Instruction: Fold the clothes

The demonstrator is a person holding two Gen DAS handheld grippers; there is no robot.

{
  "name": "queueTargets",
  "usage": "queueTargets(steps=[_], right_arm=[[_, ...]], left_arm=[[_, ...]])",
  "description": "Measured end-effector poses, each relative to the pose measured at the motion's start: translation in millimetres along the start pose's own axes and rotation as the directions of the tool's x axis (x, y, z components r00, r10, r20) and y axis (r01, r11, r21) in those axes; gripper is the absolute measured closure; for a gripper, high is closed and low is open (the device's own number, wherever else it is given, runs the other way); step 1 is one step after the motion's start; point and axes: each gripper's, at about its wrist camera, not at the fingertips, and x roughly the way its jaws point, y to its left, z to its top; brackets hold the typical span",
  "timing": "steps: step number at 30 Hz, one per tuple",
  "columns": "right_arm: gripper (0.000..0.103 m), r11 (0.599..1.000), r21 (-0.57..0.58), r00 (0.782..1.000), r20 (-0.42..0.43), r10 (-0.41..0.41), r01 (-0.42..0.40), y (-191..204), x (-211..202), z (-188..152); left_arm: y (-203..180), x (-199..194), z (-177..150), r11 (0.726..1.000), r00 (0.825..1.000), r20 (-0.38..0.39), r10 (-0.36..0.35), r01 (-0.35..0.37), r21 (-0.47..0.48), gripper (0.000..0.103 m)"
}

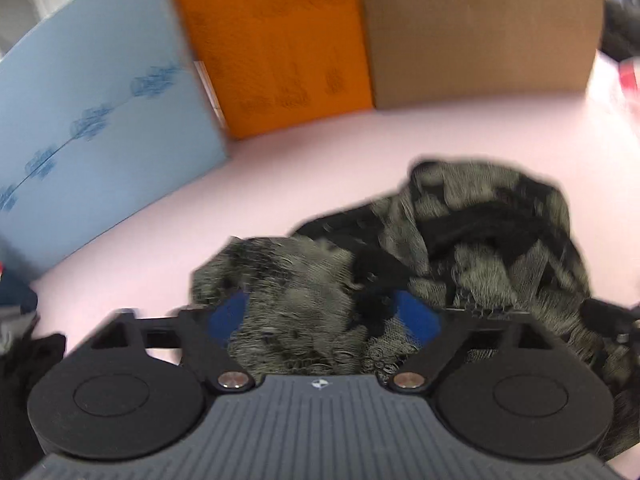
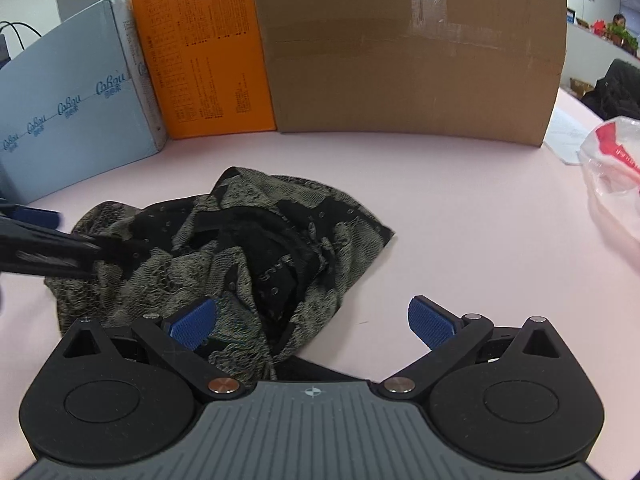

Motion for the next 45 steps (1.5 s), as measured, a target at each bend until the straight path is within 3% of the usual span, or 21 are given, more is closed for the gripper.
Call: queueTargets(steps=[1, 4, 8, 11, 16, 18, 22, 26, 29, 30, 31, 32, 33, 34, 36, 38, 40, 43, 45], right_arm=[[0.0, 1.0, 0.008, 1.0, -0.006, 0.007, -0.007, -2, 0, -1], [0.0, 0.999, 0.029, 1.0, 0.003, 0.014, -0.014, -14, -5, -8], [0.0, 0.998, 0.062, 1.0, 0.013, 0.02, -0.021, -27, -4, -11], [0.0, 0.997, 0.062, 0.999, 0.027, 0.036, -0.037, -27, 1, 0], [0.0, 0.995, -0.042, 0.994, 0.047, 0.095, -0.093, 2, 25, 27], [0.0, 0.989, -0.086, 0.993, 0.018, 0.118, -0.116, 22, 41, 34], [0.0, 0.965, -0.158, 0.977, -0.047, 0.206, -0.211, 62, 64, 35], [0.0, 0.915, -0.271, 0.954, -0.09, 0.284, -0.298, 105, 73, 29], [0.001, 0.871, -0.384, 0.952, -0.11, 0.286, -0.306, 134, 87, 26], [0.007, 0.854, -0.412, 0.948, -0.129, 0.292, -0.319, 140, 95, 28], [0.041, 0.844, -0.411, 0.939, -0.152, 0.31, -0.345, 141, 101, 33], [0.084, 0.847, -0.392, 0.934, -0.167, 0.317, -0.358, 139, 102, 42], [0.093, 0.856, -0.37, 0.932, -0.176, 0.317, -0.361, 137, 102, 51], [0.093, 0.861, -0.363, 0.935, -0.153, 0.321, -0.355, 133, 97, 62], [0.094, 0.856, -0.385, 0.935, -0.064, 0.348, -0.345, 128, 75, 89], [0.094, 0.856, -0.407, 0.928, 0.047, 0.368, -0.319, 126, 49, 121], [0.094, 0.862, -0.412, 0.905, 0.169, 0.39, -0.295, 126, 23, 157], [0.094, 0.874, -0.412, 0.851, 0.334, 0.406, -0.256, 128, -12, 204], [0.094, 0.873, -0.423, 0.838, 0.362, 0.409, -0.243, 130, -24, 226]], left_arm=[[-2, 6, -1, 0.999, 0.999, -0.026, 0.039, -0.04, -0.001, 0.101], [21, 1, -9, 0.987, 0.997, -0.027, 0.067, -0.07, -0.143, 0.103], [67, -12, -29, 0.939, 0.985, -0.075, 0.156, -0.171, -0.299, 0.103], [98, -21, -60, 0.894, 0.963, -0.156, 0.22, -0.263, -0.364, 0.103], [127, -45, -129, 0.826, 0.911, -0.304, 0.279, -0.389, -0.407, 0.103], [126, -59, -154, 0.823, 0.901, -0.336, 0.274, -0.401, -0.403, 0.102], [114, -83, -186, 0.839, 0.902, -0.348, 0.257, -0.387, -0.382, 0.1], [105, -93, -195, 0.839, 0.904, -0.33, 0.272, -0.39, -0.379, 0.085], [107, -90, -190, 0.835, 0.911, -0.302, 0.281, -0.388, -0.391, 0.073], [108, -89, -187, 0.835, 0.914, -0.29, 0.283, -0.384, -0.395, 0.065], [109, -87, -183, 0.836, 0.917, -0.276, 0.288, -0.381, -0.394, 0.061], [109, -85, -179, 0.839, 0.917, -0.263, 0.3, -0.385, -0.385, 0.055], [110, -83, -174, 0.843, 0.917, -0.249, 0.311, -0.387, -0.373, 0.051], [112, -82, -171, 0.851, 0.921, -0.232, 0.315, -0.382, -0.361, 0.049], [114, -77, -164, 0.87, 0.931, -0.193, 0.31, -0.359, -0.336, 0.031], [114, -71, -157, 0.885, 0.933, -0.174, 0.315, -0.355, -0.3, 0.028], [114, -66, -150, 0.896, 0.933, -0.159, 0.322, -0.355, -0.267, 0.028], [112, -66, -141, 0.905, 0.94, -0.13, 0.317, -0.34, -0.254, 0.026], [113, -65, -138, 0.911, 0.945, -0.123, 0.303, -0.325, -0.255, 0.024]])
